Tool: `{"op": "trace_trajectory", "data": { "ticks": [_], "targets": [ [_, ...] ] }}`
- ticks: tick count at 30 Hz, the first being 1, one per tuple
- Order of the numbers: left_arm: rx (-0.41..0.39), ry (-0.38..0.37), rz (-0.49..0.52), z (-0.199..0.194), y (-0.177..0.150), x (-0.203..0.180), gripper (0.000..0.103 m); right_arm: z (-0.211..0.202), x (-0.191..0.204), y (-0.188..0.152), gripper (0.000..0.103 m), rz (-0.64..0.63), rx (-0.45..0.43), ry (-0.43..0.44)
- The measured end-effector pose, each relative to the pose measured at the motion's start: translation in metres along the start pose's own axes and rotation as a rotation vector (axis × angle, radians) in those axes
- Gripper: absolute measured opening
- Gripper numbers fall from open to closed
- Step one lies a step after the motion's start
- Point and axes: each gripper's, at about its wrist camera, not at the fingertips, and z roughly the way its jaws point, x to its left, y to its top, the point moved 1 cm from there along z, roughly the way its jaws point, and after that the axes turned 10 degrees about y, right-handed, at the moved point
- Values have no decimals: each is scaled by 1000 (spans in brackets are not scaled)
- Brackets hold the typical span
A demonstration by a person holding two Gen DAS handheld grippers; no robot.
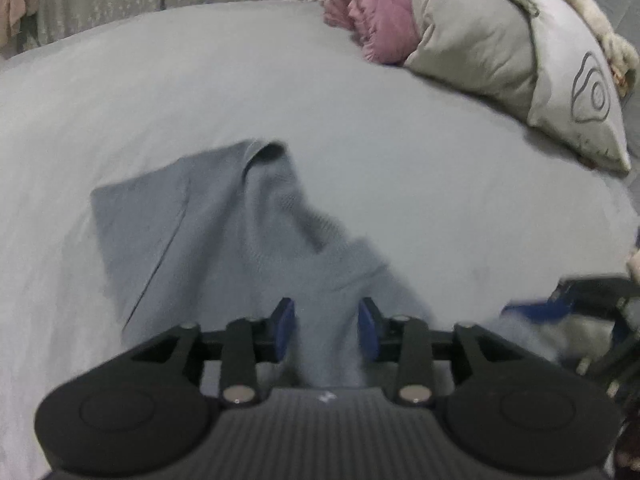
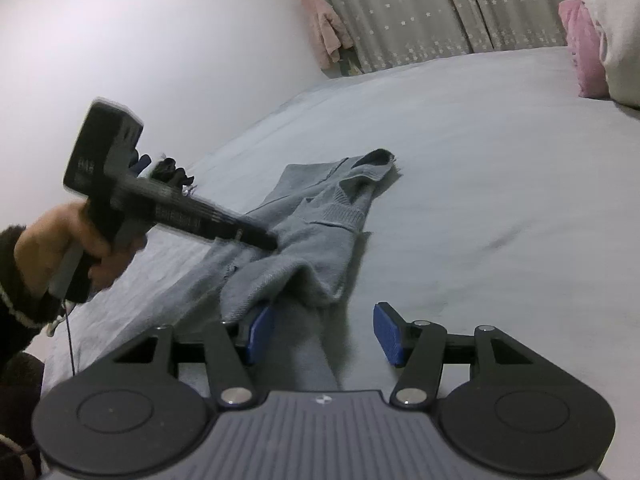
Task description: Fold clothes
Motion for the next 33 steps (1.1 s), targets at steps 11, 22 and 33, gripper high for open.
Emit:
{"op": "trace_trajectory", "data": {
  "ticks": [11,22,33],
  "targets": [
    [73,3,145,21,16,-56,53,14,31,-4,54,-111,22,106],
    [101,-47,127,14,16,-50,55,48,57,-6,54,-190,60,236],
    [54,-70,40,-5,9,-24,5,44,67,-8,55,-220,81,253]
  ]
}}
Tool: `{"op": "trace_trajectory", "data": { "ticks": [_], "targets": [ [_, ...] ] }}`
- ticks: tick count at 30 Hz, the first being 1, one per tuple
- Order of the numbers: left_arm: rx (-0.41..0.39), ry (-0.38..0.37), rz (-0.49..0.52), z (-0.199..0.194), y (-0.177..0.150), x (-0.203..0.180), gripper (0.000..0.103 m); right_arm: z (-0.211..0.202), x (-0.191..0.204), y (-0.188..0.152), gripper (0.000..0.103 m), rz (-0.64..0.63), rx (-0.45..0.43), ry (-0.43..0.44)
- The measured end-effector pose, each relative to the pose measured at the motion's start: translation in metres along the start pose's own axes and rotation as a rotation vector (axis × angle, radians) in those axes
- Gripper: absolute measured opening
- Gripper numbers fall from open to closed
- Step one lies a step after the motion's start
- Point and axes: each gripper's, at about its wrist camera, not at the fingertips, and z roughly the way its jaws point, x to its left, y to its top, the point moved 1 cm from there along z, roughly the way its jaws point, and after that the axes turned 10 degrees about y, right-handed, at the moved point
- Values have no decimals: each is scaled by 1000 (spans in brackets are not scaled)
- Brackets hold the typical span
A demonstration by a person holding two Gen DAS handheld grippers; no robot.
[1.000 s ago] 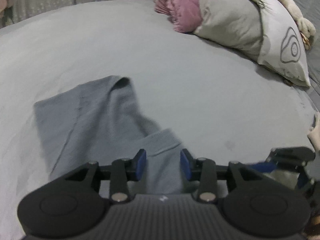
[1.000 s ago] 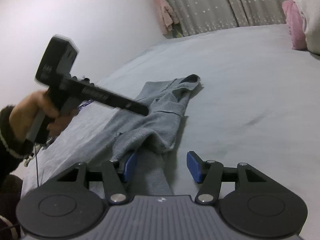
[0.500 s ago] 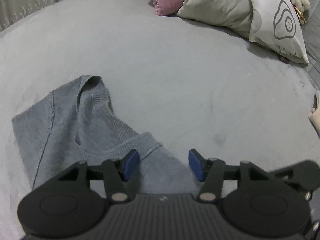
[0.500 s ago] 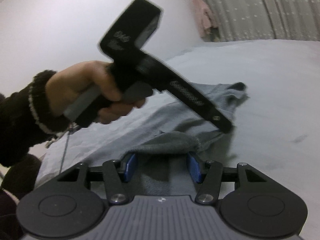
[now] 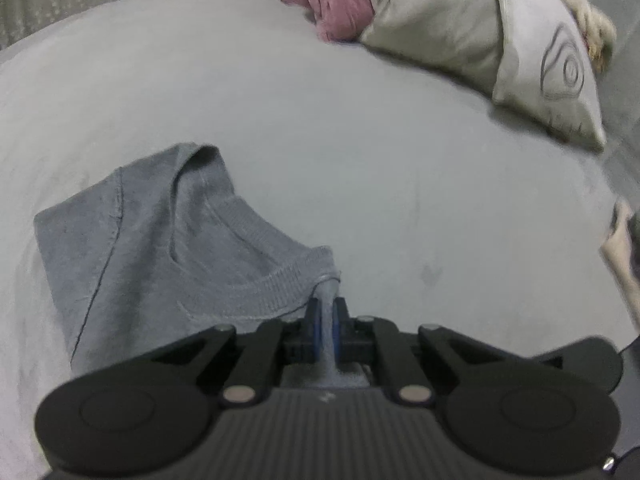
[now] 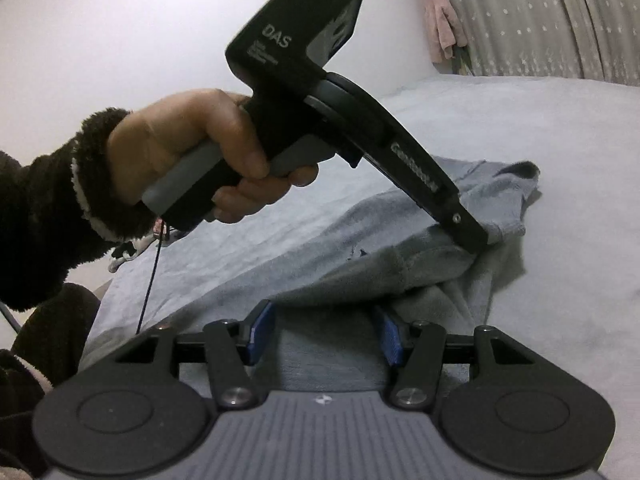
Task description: Fold clothes
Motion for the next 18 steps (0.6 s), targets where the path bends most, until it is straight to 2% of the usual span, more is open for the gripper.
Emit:
{"op": "trace_trajectory", "data": {
  "ticks": [2,5,8,9,10,11,13,16,18],
  "targets": [
    [-16,-8,-27,-4,0,4,5,1,2,1,60,-19,7,8],
    [-30,-30,-58,-7,2,8,5,3,8,-1,60,-54,45,13],
    [-60,-84,-117,-10,6,10,5,15,7,-7,57,-71,128,-40],
    [-71,-104,-139,-10,8,10,5,17,6,-9,54,-74,144,-47],
    [-84,-126,-164,-10,10,11,5,20,4,-10,44,-77,159,-52],
    [-101,-147,-193,-10,12,11,5,22,3,-12,28,-81,175,-58],
    [-143,-185,-254,-9,19,13,5,16,1,-11,9,-85,154,-48],
    [-229,-236,-329,-5,35,13,4,-26,-13,-4,6,-34,-19,-155],
    [-274,-262,-357,1,50,6,4,-45,-20,-3,5,9,-87,-220]
  ]
}}
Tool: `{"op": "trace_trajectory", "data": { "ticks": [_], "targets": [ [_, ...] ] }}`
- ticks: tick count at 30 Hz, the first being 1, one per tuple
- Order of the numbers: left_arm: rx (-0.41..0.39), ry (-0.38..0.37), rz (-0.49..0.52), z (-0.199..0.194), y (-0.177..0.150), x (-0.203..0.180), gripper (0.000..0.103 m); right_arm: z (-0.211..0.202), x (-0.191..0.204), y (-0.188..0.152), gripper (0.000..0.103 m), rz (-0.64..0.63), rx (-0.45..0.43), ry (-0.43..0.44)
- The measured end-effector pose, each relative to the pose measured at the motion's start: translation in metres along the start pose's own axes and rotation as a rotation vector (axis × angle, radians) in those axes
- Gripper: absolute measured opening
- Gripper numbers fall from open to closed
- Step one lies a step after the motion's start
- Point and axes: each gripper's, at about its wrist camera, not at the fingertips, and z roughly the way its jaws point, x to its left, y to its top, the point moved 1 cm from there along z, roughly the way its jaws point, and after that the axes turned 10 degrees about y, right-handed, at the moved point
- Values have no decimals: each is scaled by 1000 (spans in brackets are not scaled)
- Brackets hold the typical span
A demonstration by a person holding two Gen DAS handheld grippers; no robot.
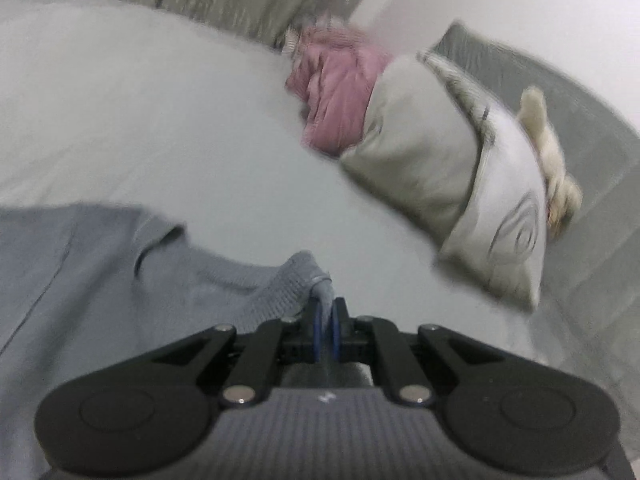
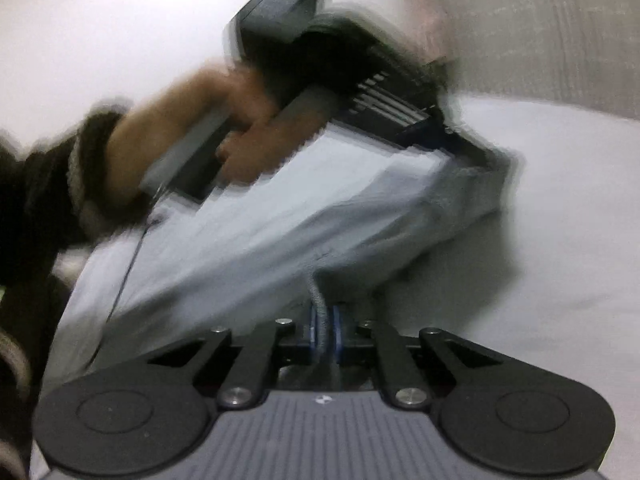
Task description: Fold clothes
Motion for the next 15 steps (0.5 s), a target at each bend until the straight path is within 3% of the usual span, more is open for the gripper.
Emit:
{"op": "trace_trajectory", "data": {
  "ticks": [6,8,10,15],
  "targets": [
    [-35,-82,-13,49,11,-45,4,-54,-42,-4,4,190,-128,-386],
    [-30,-86,-1,74,9,-64,4,-65,-48,-5,4,220,-121,-527],
    [-32,-73,19,93,6,-75,4,-73,-56,-7,4,238,-93,-744],
    [-24,-6,52,151,-13,-89,4,-70,-90,-20,4,254,-51,-1077]
  ]
}}
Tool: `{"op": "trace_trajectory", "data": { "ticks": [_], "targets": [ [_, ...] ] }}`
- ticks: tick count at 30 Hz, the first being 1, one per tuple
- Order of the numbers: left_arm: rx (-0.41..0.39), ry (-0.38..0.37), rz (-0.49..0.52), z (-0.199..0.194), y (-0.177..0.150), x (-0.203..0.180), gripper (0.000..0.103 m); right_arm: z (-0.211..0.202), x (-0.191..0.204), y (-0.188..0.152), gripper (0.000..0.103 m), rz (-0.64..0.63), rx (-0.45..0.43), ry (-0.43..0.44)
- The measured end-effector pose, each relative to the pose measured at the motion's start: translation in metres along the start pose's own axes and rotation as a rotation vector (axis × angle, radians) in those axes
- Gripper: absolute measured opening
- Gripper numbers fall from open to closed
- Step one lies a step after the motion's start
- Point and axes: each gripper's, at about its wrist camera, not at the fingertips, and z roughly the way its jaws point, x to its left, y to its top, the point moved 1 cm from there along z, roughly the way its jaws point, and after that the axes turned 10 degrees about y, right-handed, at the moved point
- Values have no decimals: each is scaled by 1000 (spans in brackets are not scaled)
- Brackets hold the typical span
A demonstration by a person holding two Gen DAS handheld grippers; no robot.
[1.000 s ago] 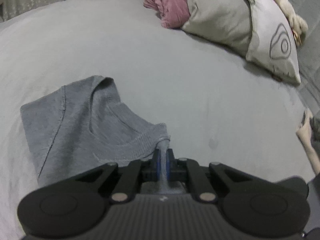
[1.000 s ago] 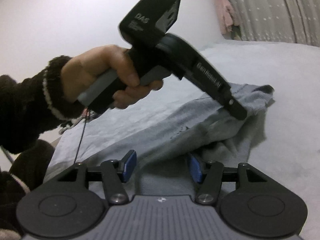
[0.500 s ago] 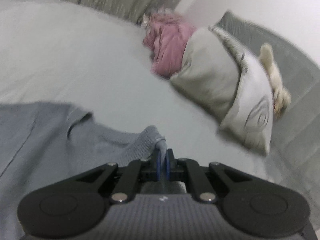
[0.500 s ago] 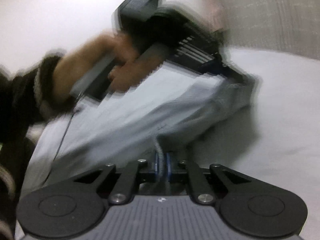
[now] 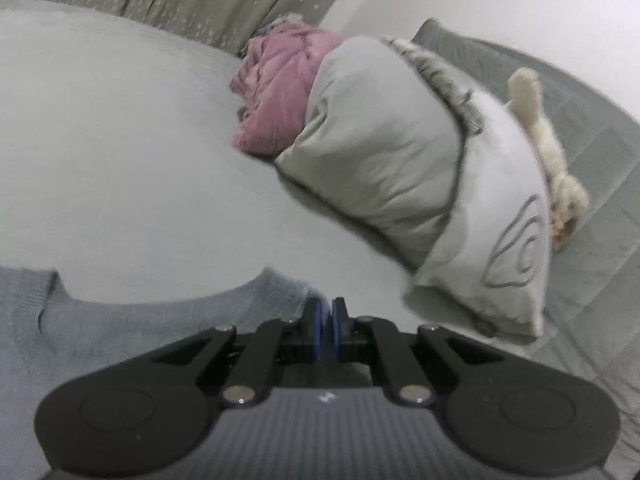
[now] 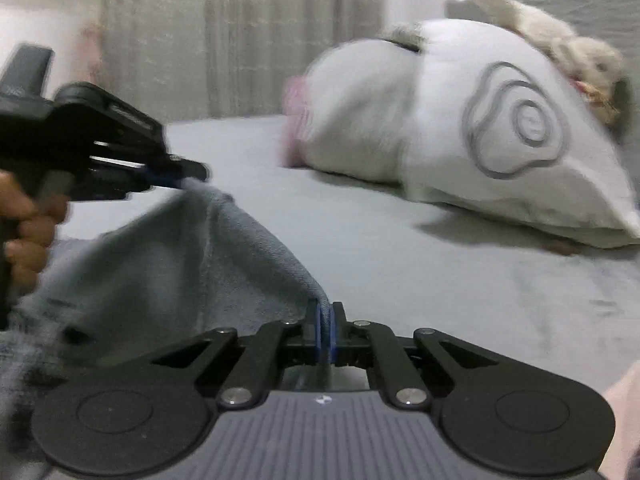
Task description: Fold clothes
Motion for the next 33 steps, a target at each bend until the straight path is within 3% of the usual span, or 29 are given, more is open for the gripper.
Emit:
{"op": "trace_trajectory", "data": {
  "ticks": [4,6,7,8,11,17,19,21,24,28,31,33],
  "targets": [
    [45,33,3,29,-10,5,8,24,-21,-11,4,51,21,-110],
    [77,34,-2,28,-11,12,22,24,-29,-10,4,96,29,-118],
    [81,31,7,24,-11,14,40,23,-33,-10,8,120,32,-119],
    [74,34,26,18,-10,16,54,21,-37,-8,16,148,29,-107],
    [27,64,117,-18,-7,32,79,15,-47,-5,40,226,7,-46],
    [-47,192,236,-75,20,110,84,14,-30,-1,44,191,-5,74],
    [-54,193,304,-79,30,139,84,14,-22,0,44,165,-4,99],
    [-36,163,348,-76,35,170,84,13,-16,3,44,146,-9,130],
    [30,105,339,-70,39,210,84,12,-4,20,44,102,-27,195],
    [80,39,378,-66,47,227,84,27,23,58,44,-28,-67,346],
    [116,22,433,-65,50,231,84,64,48,69,44,-143,-9,427],
    [132,6,471,-66,49,236,84,83,53,61,44,-167,31,434]
  ]
}}
